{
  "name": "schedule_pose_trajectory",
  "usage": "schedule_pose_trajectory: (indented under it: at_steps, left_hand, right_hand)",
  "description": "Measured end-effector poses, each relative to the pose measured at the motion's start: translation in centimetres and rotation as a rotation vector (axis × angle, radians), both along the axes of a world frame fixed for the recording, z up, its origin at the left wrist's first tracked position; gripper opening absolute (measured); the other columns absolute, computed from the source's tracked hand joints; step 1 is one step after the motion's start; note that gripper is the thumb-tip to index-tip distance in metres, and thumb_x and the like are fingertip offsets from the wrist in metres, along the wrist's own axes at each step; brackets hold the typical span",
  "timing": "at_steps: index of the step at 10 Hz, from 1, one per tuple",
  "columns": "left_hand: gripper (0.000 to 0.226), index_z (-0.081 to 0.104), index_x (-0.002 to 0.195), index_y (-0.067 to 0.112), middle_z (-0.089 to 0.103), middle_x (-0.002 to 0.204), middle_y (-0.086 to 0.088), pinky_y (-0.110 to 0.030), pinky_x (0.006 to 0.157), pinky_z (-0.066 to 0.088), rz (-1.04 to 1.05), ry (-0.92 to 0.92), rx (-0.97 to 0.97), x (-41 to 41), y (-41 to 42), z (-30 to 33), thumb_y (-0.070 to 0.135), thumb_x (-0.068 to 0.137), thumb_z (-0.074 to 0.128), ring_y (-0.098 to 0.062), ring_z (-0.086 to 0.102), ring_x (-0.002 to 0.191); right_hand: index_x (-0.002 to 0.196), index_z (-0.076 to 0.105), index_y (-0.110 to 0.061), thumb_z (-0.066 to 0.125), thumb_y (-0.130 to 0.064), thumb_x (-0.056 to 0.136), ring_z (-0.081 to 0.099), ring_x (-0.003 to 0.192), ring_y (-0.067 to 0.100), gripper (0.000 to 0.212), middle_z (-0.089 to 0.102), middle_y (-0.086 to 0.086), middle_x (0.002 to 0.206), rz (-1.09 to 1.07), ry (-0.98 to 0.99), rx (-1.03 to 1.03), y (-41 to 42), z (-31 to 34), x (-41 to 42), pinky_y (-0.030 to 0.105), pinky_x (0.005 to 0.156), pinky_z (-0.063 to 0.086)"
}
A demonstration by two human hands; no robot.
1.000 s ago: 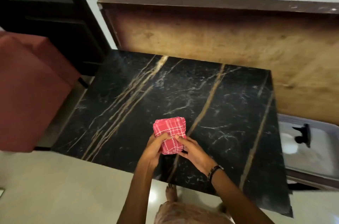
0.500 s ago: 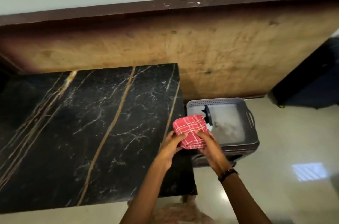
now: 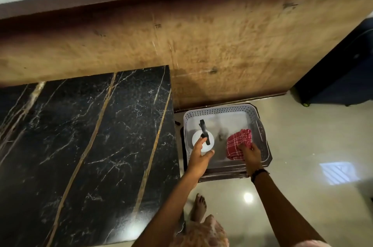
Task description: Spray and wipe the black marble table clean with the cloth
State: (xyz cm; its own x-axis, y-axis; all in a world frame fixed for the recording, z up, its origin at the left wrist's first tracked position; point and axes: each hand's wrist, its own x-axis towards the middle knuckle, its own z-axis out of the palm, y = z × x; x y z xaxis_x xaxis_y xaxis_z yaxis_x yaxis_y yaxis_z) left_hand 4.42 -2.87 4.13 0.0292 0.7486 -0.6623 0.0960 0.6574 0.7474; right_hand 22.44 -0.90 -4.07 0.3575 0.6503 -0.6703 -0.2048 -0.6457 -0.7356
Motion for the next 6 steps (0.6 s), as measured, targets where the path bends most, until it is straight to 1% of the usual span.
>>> schedule_pose_trajectory:
  at_steps: [1,2,3,4,5,6]
  left_hand:
    - [0.051,0.038,0.139,0.024,0.027,0.154,0.002,-0.039,0.116,0.028,-0.033,0.086,0.056,0.2,0.7,-1.5,0.011,0.092,0.054,-0.018,0.028,0.140]
    - [0.050,0.039,0.139,0.023,0.029,0.147,0.011,-0.039,0.117,0.025,-0.042,0.100,0.079,0.0,0.8,-2.8,0.010,0.092,0.053,-0.017,0.028,0.141]
    - [0.049,0.040,0.138,0.024,0.031,0.141,0.015,-0.039,0.117,0.025,-0.050,0.091,0.094,-0.4,0.6,-3.4,0.009,0.093,0.052,-0.014,0.029,0.139]
    - [0.047,0.040,0.137,0.026,0.037,0.141,0.002,-0.036,0.113,0.031,-0.044,0.078,0.064,-0.8,0.6,-3.4,0.011,0.093,0.051,-0.015,0.034,0.134]
    - [0.044,0.043,0.135,0.026,0.042,0.137,-0.002,-0.029,0.107,0.033,-0.051,0.065,0.055,-1.2,0.4,-3.4,0.014,0.094,0.051,-0.016,0.039,0.130]
    - [0.039,0.048,0.129,0.026,0.045,0.132,0.000,-0.027,0.100,0.036,-0.003,0.037,0.045,-1.5,0.2,-3.7,0.013,0.093,0.052,-0.015,0.042,0.126]
  right_hand:
    - [0.119,0.056,-0.006,0.066,-0.011,0.086,0.062,0.103,0.034,0.035,0.064,0.017,0.116,0.070,-0.012,-0.018,2.7,-2.7,0.5,0.053,0.095,0.049]
    - [0.123,0.053,0.000,0.065,-0.013,0.087,0.061,0.101,0.033,0.040,0.062,0.016,0.112,0.129,0.025,-0.016,4.6,-4.0,0.8,0.047,0.093,0.049]
    - [0.115,0.058,0.002,0.062,-0.015,0.090,0.062,0.099,0.033,0.030,0.065,0.018,0.110,0.224,-0.077,-0.107,5.1,-7.3,1.7,0.049,0.092,0.050]
    - [0.107,0.064,0.001,0.062,-0.021,0.090,0.065,0.096,0.035,0.028,0.068,0.024,0.108,0.275,-0.167,-0.169,4.2,-11.0,3.1,0.053,0.090,0.052]
    - [0.116,0.059,0.001,0.060,-0.018,0.091,0.062,0.103,0.033,0.032,0.065,0.017,0.113,0.242,-0.260,-0.149,3.7,-8.2,2.0,0.052,0.093,0.050]
    - [0.120,0.055,0.001,0.057,-0.011,0.093,0.057,0.107,0.031,0.030,0.059,0.016,0.118,0.229,-0.359,-0.048,2.8,-5.0,0.0,0.044,0.093,0.048]
